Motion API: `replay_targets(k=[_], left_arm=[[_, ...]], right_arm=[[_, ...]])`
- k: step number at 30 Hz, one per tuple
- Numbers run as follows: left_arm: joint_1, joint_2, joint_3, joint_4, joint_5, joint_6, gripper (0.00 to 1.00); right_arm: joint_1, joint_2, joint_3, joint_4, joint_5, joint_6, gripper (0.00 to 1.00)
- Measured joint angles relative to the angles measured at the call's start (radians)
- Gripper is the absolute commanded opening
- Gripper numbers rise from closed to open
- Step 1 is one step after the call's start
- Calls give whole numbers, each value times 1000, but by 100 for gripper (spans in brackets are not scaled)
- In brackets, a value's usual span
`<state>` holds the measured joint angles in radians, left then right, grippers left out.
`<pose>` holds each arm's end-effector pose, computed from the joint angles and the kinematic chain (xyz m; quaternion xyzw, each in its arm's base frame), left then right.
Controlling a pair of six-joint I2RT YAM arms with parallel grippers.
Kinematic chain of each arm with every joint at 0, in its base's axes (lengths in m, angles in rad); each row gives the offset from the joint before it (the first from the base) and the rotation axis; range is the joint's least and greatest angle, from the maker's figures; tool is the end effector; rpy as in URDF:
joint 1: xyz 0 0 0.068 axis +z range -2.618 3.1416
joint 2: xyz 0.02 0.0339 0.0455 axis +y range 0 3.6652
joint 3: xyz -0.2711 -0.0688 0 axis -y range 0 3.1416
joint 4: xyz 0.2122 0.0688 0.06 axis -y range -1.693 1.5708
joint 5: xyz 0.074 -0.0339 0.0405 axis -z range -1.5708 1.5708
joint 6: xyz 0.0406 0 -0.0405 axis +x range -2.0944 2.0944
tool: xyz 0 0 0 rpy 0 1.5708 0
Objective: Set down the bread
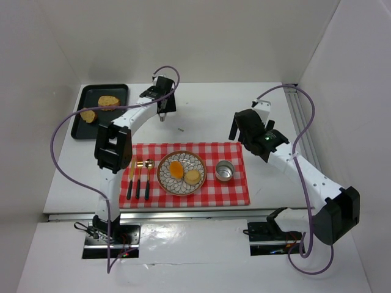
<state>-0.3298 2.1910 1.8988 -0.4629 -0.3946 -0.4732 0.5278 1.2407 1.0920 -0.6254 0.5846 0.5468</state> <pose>0.4585 -0.1404 0.2540 -0.1420 0.8923 0.0136 0.4283 0.2083 0.0955 0.3225 0.1202 0.8815 -0.0381 0.4550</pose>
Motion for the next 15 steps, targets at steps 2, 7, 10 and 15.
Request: replay_targets(k=[2,7,10,15], left_arm=[[3,33,19,-17,18,-1,91],[21,55,26,-45,66,-2,100],[28,43,30,-75,79,-4,100],[26,-101,-28,-141,72,-3,100]], right_arm=[[0,2,0,-8,4,6,100],[0,2,0,-13,3,12,100],[0,2,0,-14,3,15,100],[0,2,0,-21,6,21,100]])
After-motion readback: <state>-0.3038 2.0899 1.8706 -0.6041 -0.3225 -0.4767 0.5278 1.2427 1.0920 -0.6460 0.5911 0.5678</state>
